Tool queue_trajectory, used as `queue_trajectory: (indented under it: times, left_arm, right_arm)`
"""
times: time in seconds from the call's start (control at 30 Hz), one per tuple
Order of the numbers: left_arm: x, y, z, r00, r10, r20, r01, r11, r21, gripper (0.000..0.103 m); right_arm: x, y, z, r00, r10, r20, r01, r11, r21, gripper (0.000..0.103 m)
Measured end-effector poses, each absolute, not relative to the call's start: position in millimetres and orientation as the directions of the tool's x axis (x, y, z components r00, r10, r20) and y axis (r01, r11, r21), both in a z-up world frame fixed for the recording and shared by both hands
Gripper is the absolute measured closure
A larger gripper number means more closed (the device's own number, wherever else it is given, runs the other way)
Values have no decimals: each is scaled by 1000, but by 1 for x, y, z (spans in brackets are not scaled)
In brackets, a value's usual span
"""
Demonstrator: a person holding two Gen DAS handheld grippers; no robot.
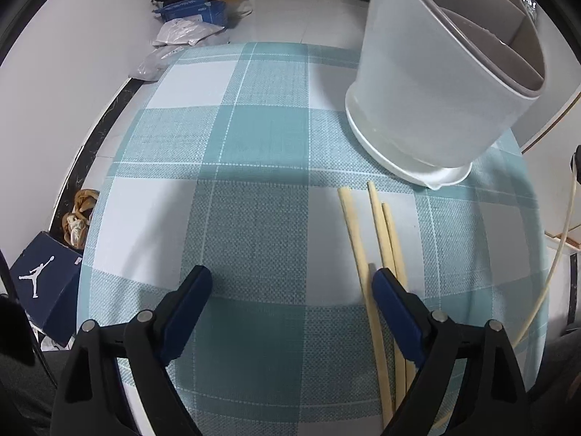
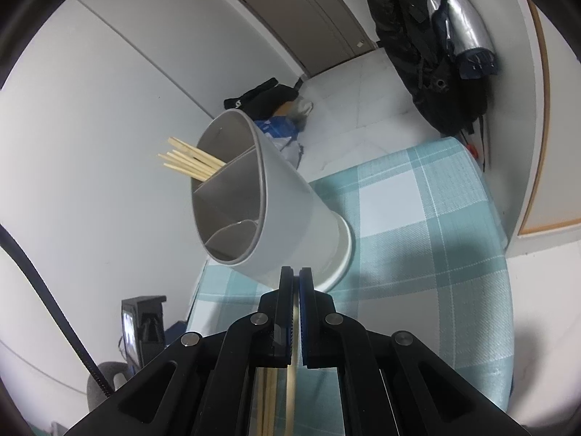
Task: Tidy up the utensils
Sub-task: 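Close the left tool on another chopstick while the right tool holds its chopstick, then lift both held chopsticks and carry them above the white holder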
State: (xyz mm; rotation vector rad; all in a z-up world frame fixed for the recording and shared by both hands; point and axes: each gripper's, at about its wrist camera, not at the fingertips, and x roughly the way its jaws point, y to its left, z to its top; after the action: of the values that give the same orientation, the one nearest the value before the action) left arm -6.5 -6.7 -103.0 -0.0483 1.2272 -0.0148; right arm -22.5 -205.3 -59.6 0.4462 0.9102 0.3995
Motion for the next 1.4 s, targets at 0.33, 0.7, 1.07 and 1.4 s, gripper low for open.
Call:
queue_trajectory:
  times: [0.33,0.7,1.07,1.4]
  left_arm:
    - [13,-10,-100,365,-45,-930,-4,999,-50,30]
    - [33,-20,-103,368,-62,-928,35,998,-53,97]
    - [16,-7,-59,505,-159,-849,1,983,-183,100]
    - [-28,10,10,685,-240,-688,38,955,-295,100]
  right_arm:
    - [-24,-206,-57,558,502,-661,-131,840,527,101]
    - [-24,-206,-58,558,493,-668,-127,846,518,101]
    - [-36,-189,-42,594,472,-651,-200,871,449,101]
    - [-61,-162,-26,655,423,-626,-305,906,294,101]
